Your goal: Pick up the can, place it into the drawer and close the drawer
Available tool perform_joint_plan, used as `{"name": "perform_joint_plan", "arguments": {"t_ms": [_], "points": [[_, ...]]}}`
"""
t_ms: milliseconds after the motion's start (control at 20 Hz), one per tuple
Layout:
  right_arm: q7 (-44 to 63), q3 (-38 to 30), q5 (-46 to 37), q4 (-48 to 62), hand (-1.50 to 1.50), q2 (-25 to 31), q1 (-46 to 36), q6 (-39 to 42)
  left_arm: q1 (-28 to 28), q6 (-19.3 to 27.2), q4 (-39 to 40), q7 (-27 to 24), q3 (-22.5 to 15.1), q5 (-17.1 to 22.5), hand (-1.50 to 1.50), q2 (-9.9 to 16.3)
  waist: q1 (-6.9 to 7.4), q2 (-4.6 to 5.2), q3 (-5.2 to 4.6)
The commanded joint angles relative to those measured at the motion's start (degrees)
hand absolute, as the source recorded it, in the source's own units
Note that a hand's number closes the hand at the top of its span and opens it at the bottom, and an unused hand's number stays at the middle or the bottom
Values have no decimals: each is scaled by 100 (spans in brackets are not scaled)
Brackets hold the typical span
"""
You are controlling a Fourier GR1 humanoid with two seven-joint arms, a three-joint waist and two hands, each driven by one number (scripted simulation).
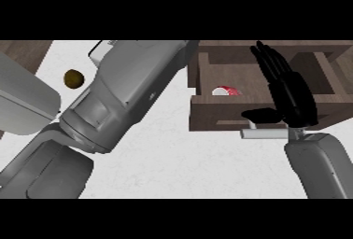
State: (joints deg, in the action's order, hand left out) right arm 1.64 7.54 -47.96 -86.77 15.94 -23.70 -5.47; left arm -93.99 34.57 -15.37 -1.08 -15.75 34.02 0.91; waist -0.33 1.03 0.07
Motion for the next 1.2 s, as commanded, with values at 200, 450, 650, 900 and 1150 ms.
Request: {"name": "perform_joint_plan", "arguments": {"t_ms": [200, 450, 650, 900, 1150], "points": [[-308, 76, -847, 2344, -150, -583, -1082, -1080, 100, -135, -202, 179, 37, -159, -150, 342, 162, -36, -2], [-510, -305, -1081, 3465, -150, -567, -1551, -1931, 567, -536, -503, 235, 69, -181, -150, 798, 266, -52, -4], [-553, -659, -1138, 4406, -150, -611, -2250, -2532, 551, -328, -727, 568, -33, -304, -150, 788, 340, -57, -1], [-707, -901, -1213, 5302, -150, -485, -2999, -2895, 713, -280, -1098, 901, -107, -385, -150, 931, 441, -50, -1], [-321, -962, -1458, 5968, -150, -692, -3678, -3201, 1256, -618, -1578, 914, -135, -395, -150, 1296, 572, -42, -8]]}}
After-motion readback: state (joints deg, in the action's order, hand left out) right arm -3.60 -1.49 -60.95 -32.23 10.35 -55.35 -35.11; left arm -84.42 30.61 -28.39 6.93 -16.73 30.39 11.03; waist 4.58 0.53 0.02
